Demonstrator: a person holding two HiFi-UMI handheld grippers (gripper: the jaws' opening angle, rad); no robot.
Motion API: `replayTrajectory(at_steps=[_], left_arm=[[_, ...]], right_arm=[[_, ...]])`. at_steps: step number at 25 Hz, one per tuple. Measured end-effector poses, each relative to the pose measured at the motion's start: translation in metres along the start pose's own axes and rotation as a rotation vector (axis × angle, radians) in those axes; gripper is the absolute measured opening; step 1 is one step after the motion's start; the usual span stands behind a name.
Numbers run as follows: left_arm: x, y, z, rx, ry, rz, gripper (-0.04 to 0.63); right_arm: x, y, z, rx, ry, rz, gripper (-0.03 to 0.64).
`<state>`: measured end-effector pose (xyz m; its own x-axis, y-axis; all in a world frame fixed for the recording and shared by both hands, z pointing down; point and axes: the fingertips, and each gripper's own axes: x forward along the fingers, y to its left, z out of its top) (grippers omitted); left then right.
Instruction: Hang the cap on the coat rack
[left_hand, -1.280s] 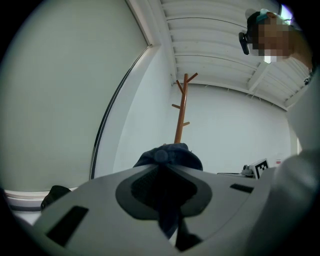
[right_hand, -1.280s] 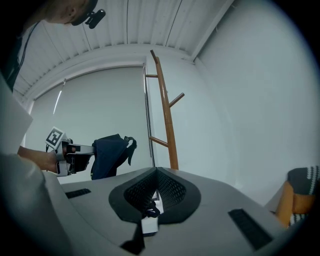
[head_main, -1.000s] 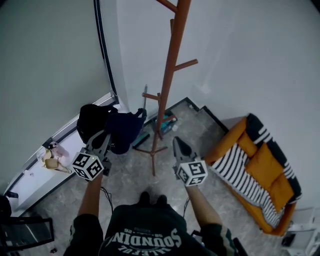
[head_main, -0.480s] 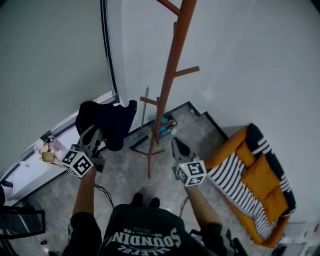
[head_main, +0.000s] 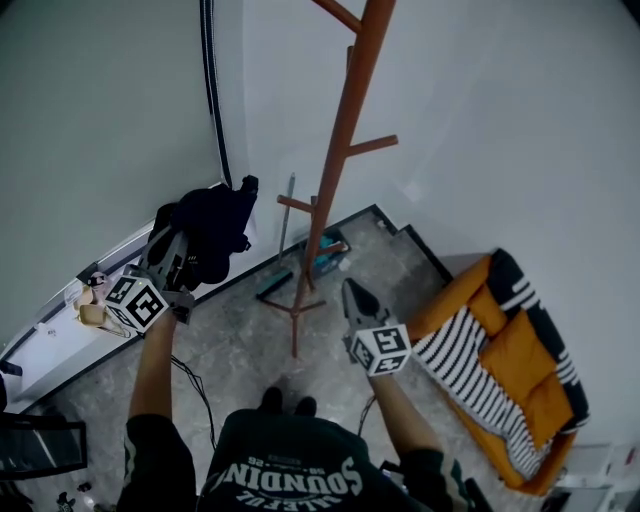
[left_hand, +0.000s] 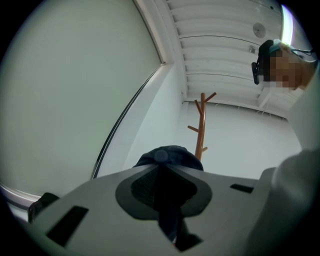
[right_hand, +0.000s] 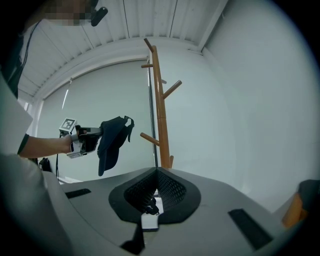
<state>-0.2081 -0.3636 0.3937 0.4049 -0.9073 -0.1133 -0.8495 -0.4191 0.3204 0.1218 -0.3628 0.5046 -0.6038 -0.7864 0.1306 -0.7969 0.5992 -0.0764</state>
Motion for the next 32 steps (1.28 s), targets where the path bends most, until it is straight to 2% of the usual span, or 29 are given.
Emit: replayTrajectory(at_steps=[18, 28, 32], left_arm=[[0.043, -0.014, -0.064, -0.054, 0.109, -0.075, 0.028], [0.059, -0.028, -0.105, -0.067, 0.169, -0.098, 0.028], [0.064, -0.031, -0.119, -0.05, 0.2, -0.103, 0.028]], right_arm=[[-0.042, -0.033, -0.014, -0.008, 0.053, -0.111, -0.002], [-0.056, -0.043, -0.015, -0.001, 0.051, -0.147, -0.002], [-0.061, -0.046, -0.015, -0.006, 0.052, -0.156, -0.002]])
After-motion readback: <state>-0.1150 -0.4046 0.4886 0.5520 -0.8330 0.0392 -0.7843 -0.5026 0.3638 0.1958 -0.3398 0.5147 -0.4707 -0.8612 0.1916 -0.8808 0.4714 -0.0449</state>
